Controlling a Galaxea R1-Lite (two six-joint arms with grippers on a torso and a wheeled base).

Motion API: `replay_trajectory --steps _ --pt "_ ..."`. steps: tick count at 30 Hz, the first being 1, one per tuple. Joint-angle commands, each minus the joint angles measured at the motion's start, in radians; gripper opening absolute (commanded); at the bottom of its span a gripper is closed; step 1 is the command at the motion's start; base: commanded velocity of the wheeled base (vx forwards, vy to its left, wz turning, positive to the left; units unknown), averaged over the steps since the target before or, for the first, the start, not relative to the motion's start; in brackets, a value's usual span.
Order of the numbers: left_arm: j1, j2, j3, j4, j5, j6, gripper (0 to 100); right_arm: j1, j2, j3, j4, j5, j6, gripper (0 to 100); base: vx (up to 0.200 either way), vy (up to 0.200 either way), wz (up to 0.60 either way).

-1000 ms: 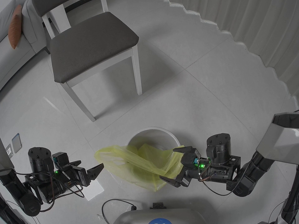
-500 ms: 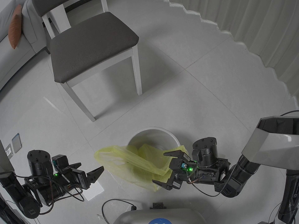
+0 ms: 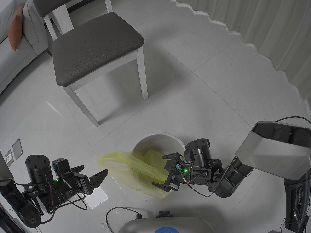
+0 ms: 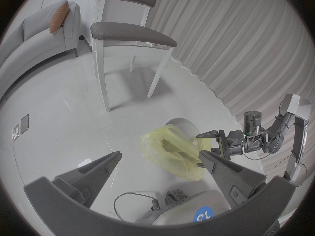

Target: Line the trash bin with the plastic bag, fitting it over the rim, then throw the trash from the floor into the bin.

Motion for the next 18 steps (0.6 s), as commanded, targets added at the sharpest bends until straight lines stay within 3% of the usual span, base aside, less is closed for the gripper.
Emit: replay_trajectory --steps 1,12,13,18 --pt "-0.001 -0.002 0.018 0.0 -0.001 -0.001 100 -0.004 0.043 -0.032 0.001 0.0 -0.001 100 0.0 0.0 0.0" --pt "-0.022 -0.023 0.013 -0.002 0.002 0.004 100 -0.018 0.051 -0.04 0.001 0.001 -0.024 100 0.0 0.0 0.0" --pt "-0.022 -0.025 0.01 -0.003 0.002 0.004 100 -0.018 0.054 -0.04 0.001 0.001 -0.022 0 0.0 0.0 0.0" --pt "-0.021 -0.035 0.016 -0.003 0.001 -0.001 100 -0.017 0.05 -0.041 0.002 0.0 -0.016 0 0.0 0.0 0.0"
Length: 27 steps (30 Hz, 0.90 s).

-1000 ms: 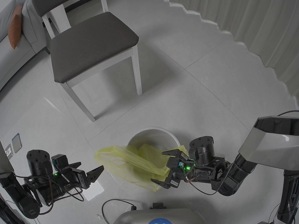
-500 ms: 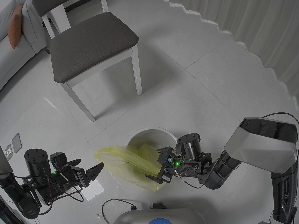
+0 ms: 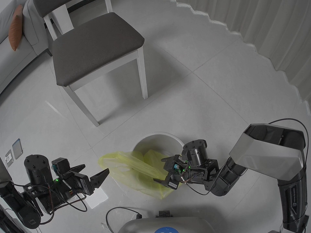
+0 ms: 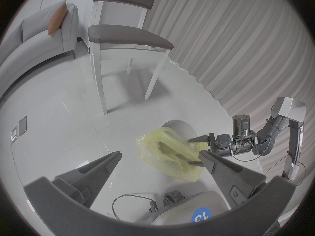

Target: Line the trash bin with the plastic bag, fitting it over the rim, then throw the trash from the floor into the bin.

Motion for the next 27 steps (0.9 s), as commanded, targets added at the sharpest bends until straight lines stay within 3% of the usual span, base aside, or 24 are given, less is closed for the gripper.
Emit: replay_trajectory --steps 1,10,27 --pt "0.0 -0.013 0.018 -0.001 0.0 -0.003 100 0.001 -0.002 -0.001 0.0 0.0 0.001 0 0.0 0.0 0.0" --pt "0.0 -0.019 0.018 0.001 -0.002 -0.046 100 -0.025 -0.051 -0.059 0.059 0.0 0.001 0 0.0 0.0 0.0" --pt "-0.003 -0.019 0.018 0.001 0.0 -0.048 100 -0.065 -0.083 -0.35 0.267 0.0 -0.007 0 0.0 0.0 0.0"
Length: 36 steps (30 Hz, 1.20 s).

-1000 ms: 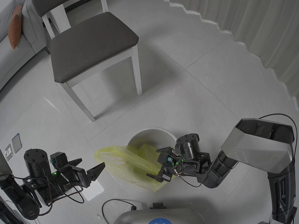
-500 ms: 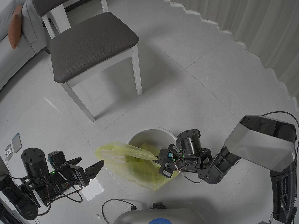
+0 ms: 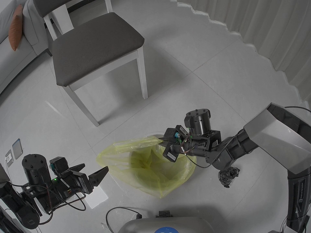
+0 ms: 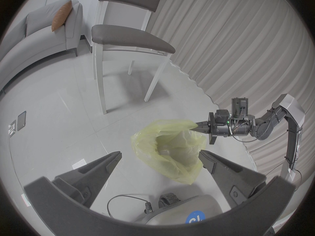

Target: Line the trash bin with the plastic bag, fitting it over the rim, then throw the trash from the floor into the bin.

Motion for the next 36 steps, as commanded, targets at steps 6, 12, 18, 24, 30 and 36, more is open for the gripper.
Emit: replay_trajectory --steps 6,12,18,24,30,36 --pt "-0.001 -0.008 0.018 0.004 0.001 -0.001 100 -0.033 0.033 -0.157 0.09 0.002 -0.007 0 0.0 0.0 0.0" --pt "-0.001 -0.011 0.018 0.004 0.003 -0.015 100 -0.047 0.057 -0.197 0.095 0.002 -0.012 0 0.0 0.0 0.0" --pt "-0.004 -0.013 0.018 0.009 0.015 -0.029 100 -0.061 0.077 -0.249 0.119 0.002 -0.012 0 0.0 0.0 0.0" --pt "-0.005 -0.034 0.018 0.015 0.023 -0.03 100 -0.078 0.096 -0.307 0.153 0.002 -0.02 0 0.0 0.0 0.0" --pt "-0.004 -0.042 0.018 0.015 0.023 -0.032 100 -0.099 0.108 -0.358 0.194 0.002 -0.027 0 0.0 0.0 0.0" --pt "-0.004 -0.034 0.018 0.015 0.023 -0.044 100 -0.114 0.137 -0.438 0.236 0.002 -0.035 0 0.0 0.0 0.0"
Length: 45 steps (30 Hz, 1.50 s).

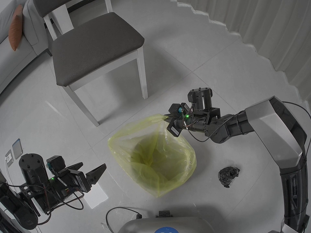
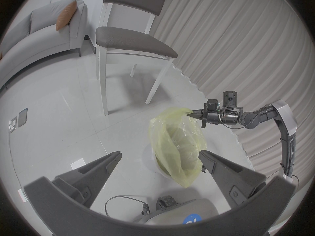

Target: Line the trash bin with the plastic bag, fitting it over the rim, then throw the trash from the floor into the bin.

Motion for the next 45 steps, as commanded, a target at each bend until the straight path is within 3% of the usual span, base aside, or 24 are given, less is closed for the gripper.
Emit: replay_trajectory --steps 1,9,26,45 --pt "0.0 0.005 0.018 0.0 0.0 -0.008 100 -0.012 0.04 -0.071 0.02 0.001 -0.004 0 0.0 0.0 0.0" --pt "-0.001 0.005 0.018 0.0 0.0 -0.026 100 -0.012 0.081 -0.114 0.04 0.001 -0.012 0 0.0 0.0 0.0" --pt "-0.017 0.08 0.018 -0.034 0.0 -0.029 100 -0.007 0.072 0.044 -0.072 0.001 -0.009 0 0.0 0.0 0.0" --pt "-0.03 0.093 0.018 -0.074 0.032 -0.045 100 0.004 0.072 0.071 -0.084 0.002 0.002 0 0.0 0.0 0.0"
